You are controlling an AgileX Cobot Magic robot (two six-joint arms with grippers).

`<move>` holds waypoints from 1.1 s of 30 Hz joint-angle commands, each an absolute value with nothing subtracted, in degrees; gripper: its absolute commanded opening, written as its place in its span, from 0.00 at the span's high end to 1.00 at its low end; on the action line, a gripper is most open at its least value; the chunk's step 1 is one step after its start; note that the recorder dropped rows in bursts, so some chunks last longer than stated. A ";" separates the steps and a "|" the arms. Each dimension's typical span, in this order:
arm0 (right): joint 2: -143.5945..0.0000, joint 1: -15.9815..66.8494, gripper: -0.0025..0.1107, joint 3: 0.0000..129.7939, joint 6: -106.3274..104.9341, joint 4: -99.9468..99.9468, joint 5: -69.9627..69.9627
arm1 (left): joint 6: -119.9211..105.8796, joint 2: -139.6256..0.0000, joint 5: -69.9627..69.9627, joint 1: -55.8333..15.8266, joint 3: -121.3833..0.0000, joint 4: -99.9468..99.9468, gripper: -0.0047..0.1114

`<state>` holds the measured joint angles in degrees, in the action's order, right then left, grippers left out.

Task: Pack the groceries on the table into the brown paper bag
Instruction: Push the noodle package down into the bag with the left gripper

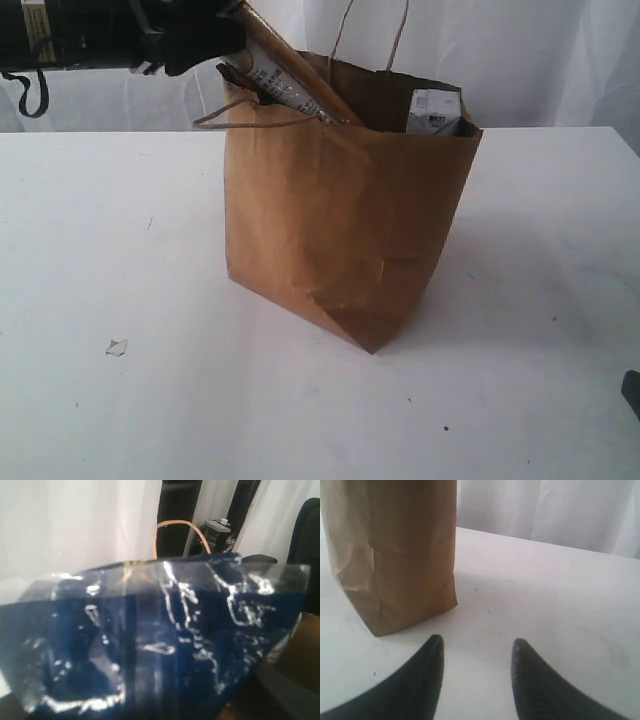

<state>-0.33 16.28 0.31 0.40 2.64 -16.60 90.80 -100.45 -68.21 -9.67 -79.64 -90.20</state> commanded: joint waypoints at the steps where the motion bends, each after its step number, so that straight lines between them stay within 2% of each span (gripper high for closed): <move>1: 0.00 15.99 0.61 0.00 0.49 2.80 -16.16 | 89.12 -99.06 -69.96 -11.57 -77.44 -90.78 0.36; 20: 0.00 15.99 0.61 0.00 0.49 2.80 -16.16 | 92.65 -90.24 -69.96 -10.05 -76.34 -99.95 0.36; 33: 0.00 15.99 0.61 0.00 0.49 2.80 -16.16 | 89.98 -85.55 -63.12 -7.11 -69.06 -99.95 0.36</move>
